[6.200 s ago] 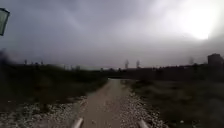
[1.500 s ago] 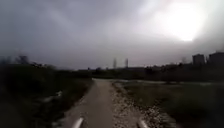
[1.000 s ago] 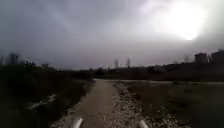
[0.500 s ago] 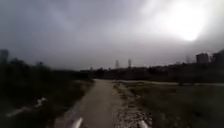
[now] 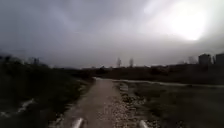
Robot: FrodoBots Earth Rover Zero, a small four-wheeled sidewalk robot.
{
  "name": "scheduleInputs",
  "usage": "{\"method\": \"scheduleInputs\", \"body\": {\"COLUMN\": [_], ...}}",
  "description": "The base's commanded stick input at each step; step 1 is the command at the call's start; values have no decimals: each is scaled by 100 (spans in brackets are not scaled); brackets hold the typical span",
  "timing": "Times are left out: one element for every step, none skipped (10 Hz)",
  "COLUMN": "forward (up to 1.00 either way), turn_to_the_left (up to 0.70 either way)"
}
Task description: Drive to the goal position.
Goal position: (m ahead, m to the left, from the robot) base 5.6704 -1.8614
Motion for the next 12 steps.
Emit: {"method": "scheduleInputs", "body": {"forward": [70,70,70,70,70,70,70,70,70,70,70,70], "turn_to_the_left": [0,0,0,0,0,0,0,0,0,0,0,0]}}
